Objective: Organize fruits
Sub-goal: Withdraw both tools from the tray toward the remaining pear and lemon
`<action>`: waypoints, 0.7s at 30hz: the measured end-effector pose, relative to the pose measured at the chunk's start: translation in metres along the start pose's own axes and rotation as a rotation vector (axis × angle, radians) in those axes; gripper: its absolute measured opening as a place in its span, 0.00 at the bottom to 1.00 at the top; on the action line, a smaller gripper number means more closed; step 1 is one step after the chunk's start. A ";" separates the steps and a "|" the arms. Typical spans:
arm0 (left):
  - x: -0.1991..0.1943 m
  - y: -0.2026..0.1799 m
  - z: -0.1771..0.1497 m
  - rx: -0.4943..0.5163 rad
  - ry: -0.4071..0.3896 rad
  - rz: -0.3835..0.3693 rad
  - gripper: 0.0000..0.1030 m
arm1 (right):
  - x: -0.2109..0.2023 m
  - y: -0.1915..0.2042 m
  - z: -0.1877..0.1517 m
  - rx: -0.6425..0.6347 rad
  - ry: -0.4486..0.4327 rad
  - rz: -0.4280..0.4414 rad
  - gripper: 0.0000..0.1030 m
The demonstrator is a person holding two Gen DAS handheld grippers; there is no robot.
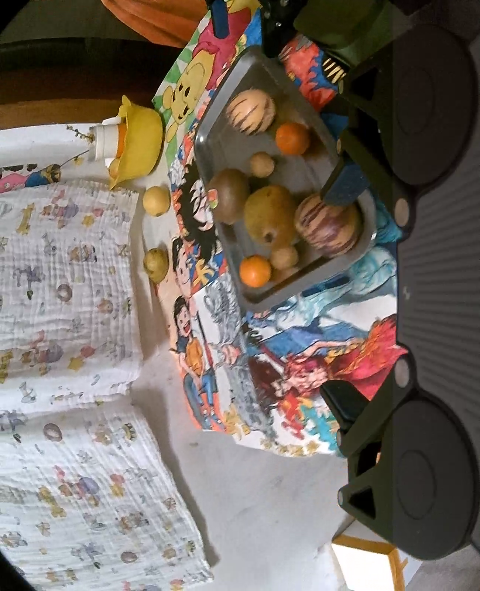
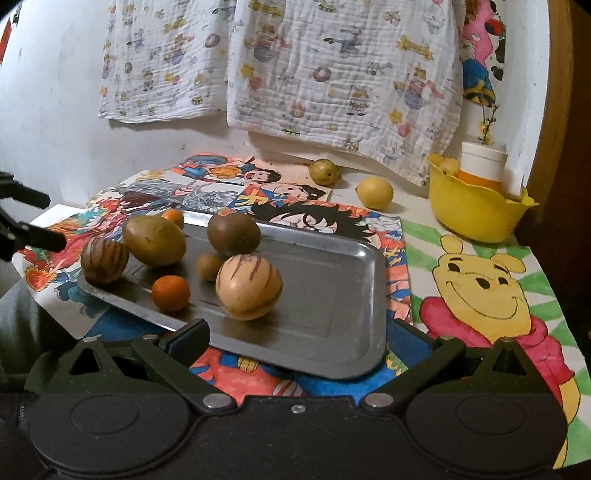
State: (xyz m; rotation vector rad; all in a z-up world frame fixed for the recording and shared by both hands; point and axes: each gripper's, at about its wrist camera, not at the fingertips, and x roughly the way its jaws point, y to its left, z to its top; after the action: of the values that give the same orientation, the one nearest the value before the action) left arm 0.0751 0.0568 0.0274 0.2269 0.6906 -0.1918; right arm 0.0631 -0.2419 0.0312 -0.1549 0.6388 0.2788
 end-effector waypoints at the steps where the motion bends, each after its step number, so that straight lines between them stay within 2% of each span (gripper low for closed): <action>1: 0.001 0.001 0.004 0.000 -0.002 0.003 0.99 | 0.001 0.000 0.002 -0.002 0.001 0.000 0.99; 10: 0.019 0.015 0.049 -0.024 -0.037 0.029 0.99 | 0.017 -0.017 0.040 0.016 -0.022 0.017 0.99; 21: 0.082 0.021 0.110 -0.029 -0.023 -0.004 0.99 | 0.065 -0.045 0.095 0.020 -0.064 0.017 0.99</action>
State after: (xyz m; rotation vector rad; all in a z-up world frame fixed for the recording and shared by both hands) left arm 0.2088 0.0394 0.0591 0.1949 0.6710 -0.1879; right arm 0.1807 -0.2496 0.0700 -0.1211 0.5792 0.2926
